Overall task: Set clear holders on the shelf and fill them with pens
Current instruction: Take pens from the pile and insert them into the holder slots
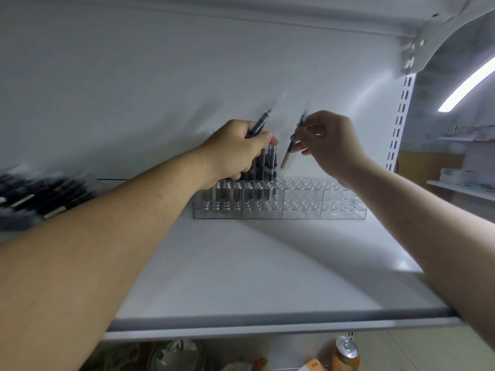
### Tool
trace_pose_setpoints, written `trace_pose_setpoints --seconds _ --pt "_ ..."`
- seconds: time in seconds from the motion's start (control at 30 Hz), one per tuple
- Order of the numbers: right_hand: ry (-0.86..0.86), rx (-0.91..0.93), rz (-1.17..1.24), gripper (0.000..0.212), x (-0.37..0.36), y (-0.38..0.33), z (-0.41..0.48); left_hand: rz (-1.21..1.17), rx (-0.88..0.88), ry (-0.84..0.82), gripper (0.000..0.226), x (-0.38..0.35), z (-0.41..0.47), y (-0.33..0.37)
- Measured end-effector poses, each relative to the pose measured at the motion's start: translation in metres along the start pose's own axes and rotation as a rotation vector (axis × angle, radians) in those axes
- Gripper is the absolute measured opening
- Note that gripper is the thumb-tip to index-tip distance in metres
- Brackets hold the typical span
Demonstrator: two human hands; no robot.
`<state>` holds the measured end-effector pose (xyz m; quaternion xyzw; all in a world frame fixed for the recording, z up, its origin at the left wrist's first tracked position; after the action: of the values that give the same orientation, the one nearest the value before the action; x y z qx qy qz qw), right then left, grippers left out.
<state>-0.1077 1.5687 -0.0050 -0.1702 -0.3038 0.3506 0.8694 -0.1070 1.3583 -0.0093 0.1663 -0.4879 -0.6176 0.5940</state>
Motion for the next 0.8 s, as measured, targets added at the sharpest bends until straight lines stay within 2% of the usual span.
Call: trace_pose_setpoints --seconds 0.23,0.33,0.5,0.63,0.8 --pt "-0.086 0.005 -0.057 0.011 -0.011 -0.002 -0.002 -0.176 0.108 -0.055 0.024 0.000 -0.002 0.002" --pt "-0.107 0.007 -0.102 0.006 -0.016 -0.001 -0.002 -0.195 0.101 -0.044 0.021 -0.001 0.000 0.000" --pt "-0.122 0.012 -0.142 0.002 -0.020 0.000 -0.001 -0.100 0.040 -0.051 0.029 -0.002 0.000 -0.001" --pt "-0.224 -0.032 -0.218 0.003 -0.027 0.005 -0.002 -0.020 -0.008 -0.048 0.032 -0.003 -0.002 0.001" --pt "-0.234 -0.057 -0.289 0.010 -0.025 0.002 -0.001 0.003 -0.026 0.001 0.030 -0.001 -0.001 0.002"
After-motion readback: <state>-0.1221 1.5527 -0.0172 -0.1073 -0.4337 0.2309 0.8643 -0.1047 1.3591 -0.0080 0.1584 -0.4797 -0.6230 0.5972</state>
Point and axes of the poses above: each hand's wrist, its own z-axis towards the middle knuckle, its own x-axis out of the back of the hand, y = z × x, the point moved 2 cm from there along z, towards the middle knuckle, and after that the axes turned 7 degrees about -z, right-handed, at the moved point
